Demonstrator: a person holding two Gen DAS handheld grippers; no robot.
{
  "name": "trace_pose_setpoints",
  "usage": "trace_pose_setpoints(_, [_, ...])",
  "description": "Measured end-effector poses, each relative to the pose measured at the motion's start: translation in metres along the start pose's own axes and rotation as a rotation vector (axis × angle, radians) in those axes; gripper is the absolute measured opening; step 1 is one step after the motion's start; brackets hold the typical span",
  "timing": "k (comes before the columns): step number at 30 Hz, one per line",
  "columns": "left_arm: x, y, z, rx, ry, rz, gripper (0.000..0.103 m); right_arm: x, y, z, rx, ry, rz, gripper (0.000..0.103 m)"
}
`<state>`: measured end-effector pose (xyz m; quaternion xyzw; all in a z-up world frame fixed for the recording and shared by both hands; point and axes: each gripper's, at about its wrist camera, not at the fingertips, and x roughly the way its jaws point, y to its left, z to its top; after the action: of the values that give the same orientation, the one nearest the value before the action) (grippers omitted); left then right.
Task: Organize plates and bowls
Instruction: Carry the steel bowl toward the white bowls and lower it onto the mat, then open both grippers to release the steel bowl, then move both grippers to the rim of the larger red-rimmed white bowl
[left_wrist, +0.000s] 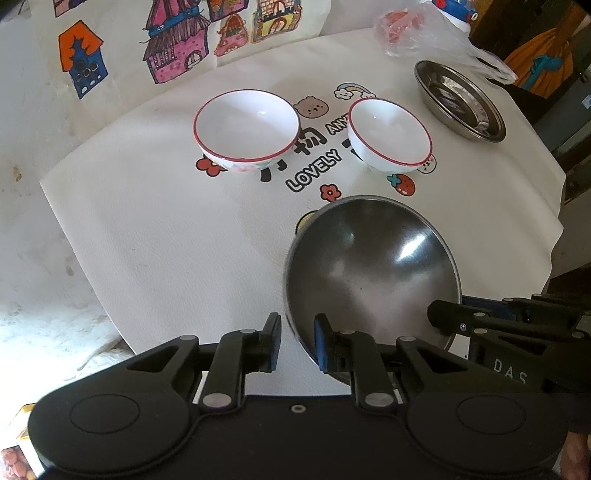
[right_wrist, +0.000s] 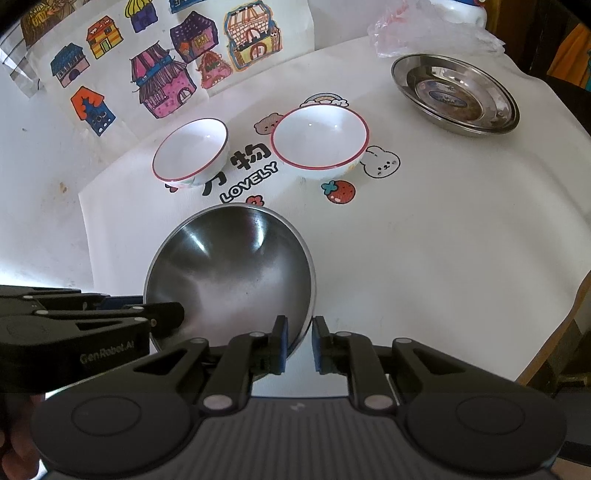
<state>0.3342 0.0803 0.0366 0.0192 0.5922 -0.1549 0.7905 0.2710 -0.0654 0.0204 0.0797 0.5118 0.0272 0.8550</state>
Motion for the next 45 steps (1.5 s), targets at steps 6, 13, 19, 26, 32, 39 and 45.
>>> trace_pose_setpoints(6, [-0.004, 0.007, 0.000, -0.023, -0.008, 0.013, 0.033, -0.002, 0.000, 0.001, -0.008, -0.002, 0.003, 0.027])
trace_pose_setpoints(13, [-0.015, 0.019, 0.004, -0.070, -0.041, 0.045, 0.052, -0.007, 0.001, 0.003, -0.012, -0.016, -0.004, 0.053])
trace_pose_setpoints(19, [-0.029, 0.036, 0.012, -0.141, -0.100, 0.078, 0.072, -0.019, 0.004, 0.012, -0.030, -0.059, -0.011, 0.072])
trace_pose_setpoints(26, [-0.033, 0.056, 0.021, -0.235, -0.141, 0.116, 0.089, -0.021, 0.012, 0.024, -0.048, -0.103, 0.030, 0.090])
trace_pose_setpoints(32, [-0.034, 0.070, 0.032, -0.288, -0.175, 0.141, 0.097, -0.020, 0.016, 0.038, -0.067, -0.151, 0.042, 0.099])
trace_pose_setpoints(39, [-0.031, 0.087, 0.049, -0.364, -0.218, 0.173, 0.102, -0.012, 0.021, 0.059, -0.110, -0.178, 0.032, 0.102])
trace_pose_setpoints(45, [-0.026, 0.091, 0.062, -0.359, -0.261, 0.175, 0.102, -0.006, 0.033, 0.083, -0.225, -0.221, 0.008, 0.103])
